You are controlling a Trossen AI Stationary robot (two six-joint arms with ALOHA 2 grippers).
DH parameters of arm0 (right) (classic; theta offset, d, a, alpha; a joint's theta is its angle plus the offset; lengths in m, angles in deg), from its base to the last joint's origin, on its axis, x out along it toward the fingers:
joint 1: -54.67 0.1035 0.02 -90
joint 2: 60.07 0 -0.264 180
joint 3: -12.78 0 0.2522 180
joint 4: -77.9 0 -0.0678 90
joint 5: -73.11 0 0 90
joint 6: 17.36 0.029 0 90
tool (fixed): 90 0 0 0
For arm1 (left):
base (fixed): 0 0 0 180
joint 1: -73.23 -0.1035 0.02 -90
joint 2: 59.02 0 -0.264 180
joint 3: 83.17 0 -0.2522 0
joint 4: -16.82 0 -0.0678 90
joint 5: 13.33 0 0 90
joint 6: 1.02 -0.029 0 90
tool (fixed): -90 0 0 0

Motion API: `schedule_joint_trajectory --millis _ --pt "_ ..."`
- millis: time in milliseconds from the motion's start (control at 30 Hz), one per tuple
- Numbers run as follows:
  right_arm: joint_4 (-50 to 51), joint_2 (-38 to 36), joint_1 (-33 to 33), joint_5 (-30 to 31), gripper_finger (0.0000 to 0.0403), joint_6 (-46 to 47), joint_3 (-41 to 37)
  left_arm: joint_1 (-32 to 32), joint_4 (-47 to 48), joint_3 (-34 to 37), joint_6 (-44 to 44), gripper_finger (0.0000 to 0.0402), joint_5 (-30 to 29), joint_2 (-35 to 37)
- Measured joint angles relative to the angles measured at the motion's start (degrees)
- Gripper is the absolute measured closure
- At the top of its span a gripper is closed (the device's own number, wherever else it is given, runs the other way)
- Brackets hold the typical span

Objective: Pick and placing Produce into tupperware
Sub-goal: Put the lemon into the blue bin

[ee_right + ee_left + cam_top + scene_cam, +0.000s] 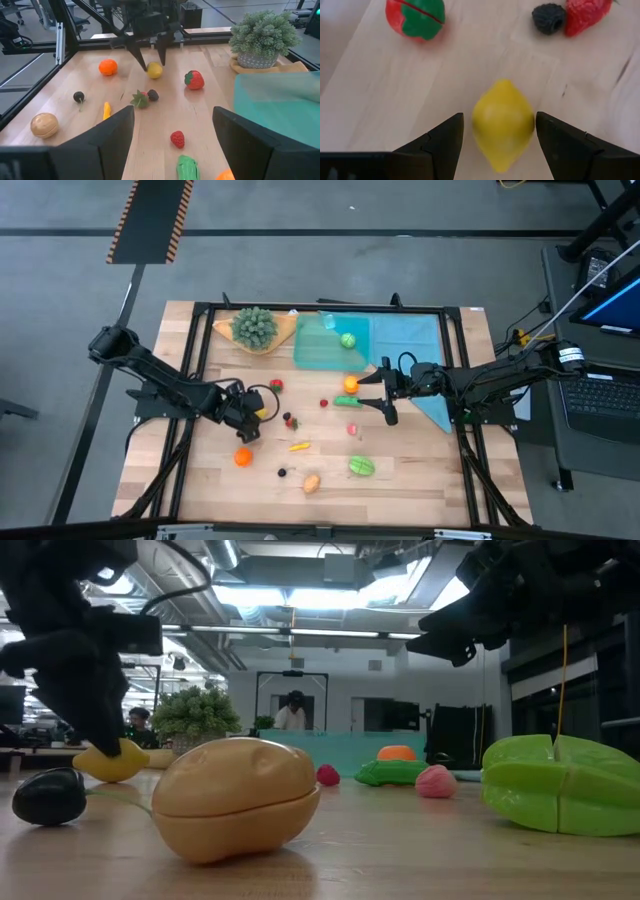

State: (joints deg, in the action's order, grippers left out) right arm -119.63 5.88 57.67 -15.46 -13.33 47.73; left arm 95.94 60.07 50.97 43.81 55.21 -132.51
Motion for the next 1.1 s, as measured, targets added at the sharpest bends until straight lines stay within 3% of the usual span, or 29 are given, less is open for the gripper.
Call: schedule_joint_trajectory --millis 667,1100 --pt "0.4 0.0 0.0 0.0 0.0131 0.0 0.0 -3.2 -5.5 3.0 -3.4 0.0162 2.6 -0.1" --pt "0.7 0.0 0.0 0.0 0.0131 0.0 0.0 -3.3 -8.5 2.8 -6.4 0.0162 4.3 -6.1"
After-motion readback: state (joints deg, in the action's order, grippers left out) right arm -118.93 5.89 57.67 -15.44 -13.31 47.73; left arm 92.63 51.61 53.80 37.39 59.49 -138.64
